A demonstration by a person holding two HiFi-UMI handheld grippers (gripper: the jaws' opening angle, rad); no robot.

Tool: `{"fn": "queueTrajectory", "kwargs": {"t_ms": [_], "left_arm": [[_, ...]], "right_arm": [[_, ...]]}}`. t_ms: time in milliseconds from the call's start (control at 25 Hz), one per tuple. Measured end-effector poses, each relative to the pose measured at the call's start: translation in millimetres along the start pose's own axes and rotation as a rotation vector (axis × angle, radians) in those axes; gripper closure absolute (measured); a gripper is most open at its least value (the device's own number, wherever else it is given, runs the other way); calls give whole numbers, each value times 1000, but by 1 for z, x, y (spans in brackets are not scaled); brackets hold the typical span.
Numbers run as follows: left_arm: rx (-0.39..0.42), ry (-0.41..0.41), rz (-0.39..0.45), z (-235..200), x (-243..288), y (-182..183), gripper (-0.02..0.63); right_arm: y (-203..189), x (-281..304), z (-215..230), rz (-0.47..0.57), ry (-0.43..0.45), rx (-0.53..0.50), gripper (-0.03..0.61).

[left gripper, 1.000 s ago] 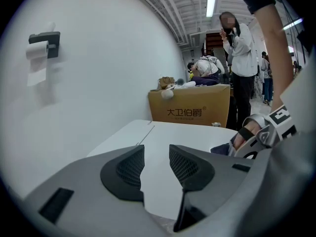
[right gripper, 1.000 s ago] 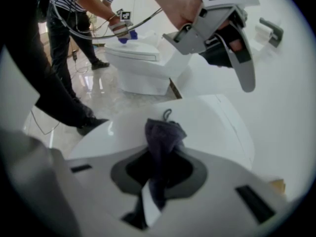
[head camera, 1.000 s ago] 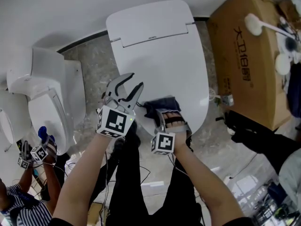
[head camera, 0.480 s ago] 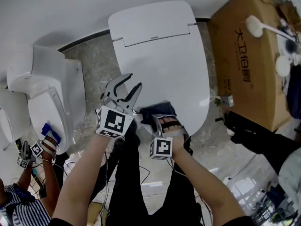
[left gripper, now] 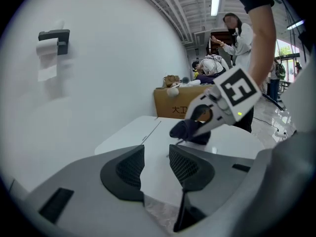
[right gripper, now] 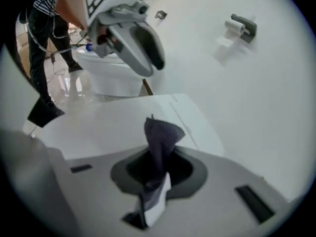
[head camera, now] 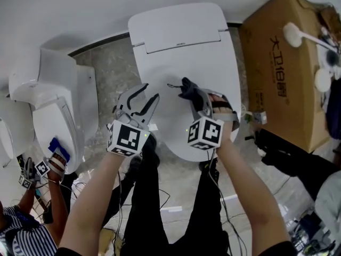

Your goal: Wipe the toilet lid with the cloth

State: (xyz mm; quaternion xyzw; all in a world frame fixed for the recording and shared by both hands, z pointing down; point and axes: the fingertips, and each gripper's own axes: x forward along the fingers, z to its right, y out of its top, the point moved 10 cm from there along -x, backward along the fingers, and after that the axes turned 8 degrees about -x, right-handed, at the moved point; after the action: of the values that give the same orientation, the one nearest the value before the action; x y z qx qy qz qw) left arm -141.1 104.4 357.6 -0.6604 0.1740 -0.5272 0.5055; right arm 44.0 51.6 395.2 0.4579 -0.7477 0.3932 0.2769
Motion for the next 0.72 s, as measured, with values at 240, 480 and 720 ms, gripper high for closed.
{"fn": "queueTrajectory", "kwargs": {"t_ms": [240, 480, 720], "left_arm": [[-5, 5, -6, -7, -3, -3, 448], [-10, 8, -8, -15, -4, -7, 448], [-18, 18, -15, -25, -10, -12, 448]], "right_arm": [[-21, 45, 92, -82, -83, -46, 511], [-28, 82, 140, -151, -93, -78, 511], [-29, 109, 150, -205, -67, -100, 511]]}}
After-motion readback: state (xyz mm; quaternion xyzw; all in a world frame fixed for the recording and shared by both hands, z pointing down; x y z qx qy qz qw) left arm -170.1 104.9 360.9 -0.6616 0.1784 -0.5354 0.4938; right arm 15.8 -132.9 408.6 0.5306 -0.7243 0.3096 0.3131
